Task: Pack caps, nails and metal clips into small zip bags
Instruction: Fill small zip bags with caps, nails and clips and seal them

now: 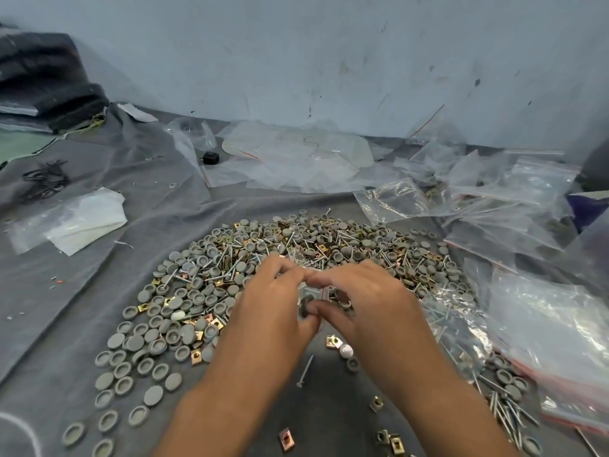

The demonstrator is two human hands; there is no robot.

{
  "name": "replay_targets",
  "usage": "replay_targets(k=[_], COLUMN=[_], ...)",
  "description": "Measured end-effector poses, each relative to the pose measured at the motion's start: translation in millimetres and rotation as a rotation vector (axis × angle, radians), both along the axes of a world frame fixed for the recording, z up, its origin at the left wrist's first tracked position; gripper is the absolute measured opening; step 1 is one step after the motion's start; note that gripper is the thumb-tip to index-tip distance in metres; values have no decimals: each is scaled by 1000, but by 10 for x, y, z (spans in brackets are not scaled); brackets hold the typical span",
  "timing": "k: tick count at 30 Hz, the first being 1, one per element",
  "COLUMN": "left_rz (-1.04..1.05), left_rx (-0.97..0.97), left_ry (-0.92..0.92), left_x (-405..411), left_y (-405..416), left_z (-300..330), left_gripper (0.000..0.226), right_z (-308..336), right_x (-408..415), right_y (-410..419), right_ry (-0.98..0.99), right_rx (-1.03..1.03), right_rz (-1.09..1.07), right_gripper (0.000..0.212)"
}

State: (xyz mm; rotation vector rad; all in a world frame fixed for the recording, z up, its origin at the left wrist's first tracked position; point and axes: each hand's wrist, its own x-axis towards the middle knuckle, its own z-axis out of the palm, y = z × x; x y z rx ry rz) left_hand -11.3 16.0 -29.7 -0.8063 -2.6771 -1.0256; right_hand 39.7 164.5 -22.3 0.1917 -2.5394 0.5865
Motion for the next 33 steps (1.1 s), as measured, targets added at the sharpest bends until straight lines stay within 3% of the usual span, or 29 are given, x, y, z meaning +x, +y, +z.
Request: replay_targets(k=[3,5,8,11,18,24,29,33], left_rz=[26,60,119,129,109,106,115,116], left_rx=[2,2,25,46,31,24,6,2], left_ry=[-9,6,38,52,49,42,45,41], left_x=[-16,-24,-22,-22,11,-1,8,15], left_y=[-24,-63,-117,-120,-84,-100,-86,-73], left_z=[15,36,78,93,79,66,72,79], left_gripper=[46,53,55,53,54,54,54,55], right_z=[44,57,-60,-210,-335,-267,-191,-171], right_x=[-5,-26,-62,-100,-249,-204,-123,-75], right_y=[117,301,531,503,287,324,423,506], right_ry=[28,25,-291,-538,-452,-495,-542,-582], right_rx=[-180,-262,-183,-10,152,113,156,40], right_rz=[0,-115,-285,-274,-301,-254,-236,-270], right_gripper=[16,12,18,32,30,27,2,3])
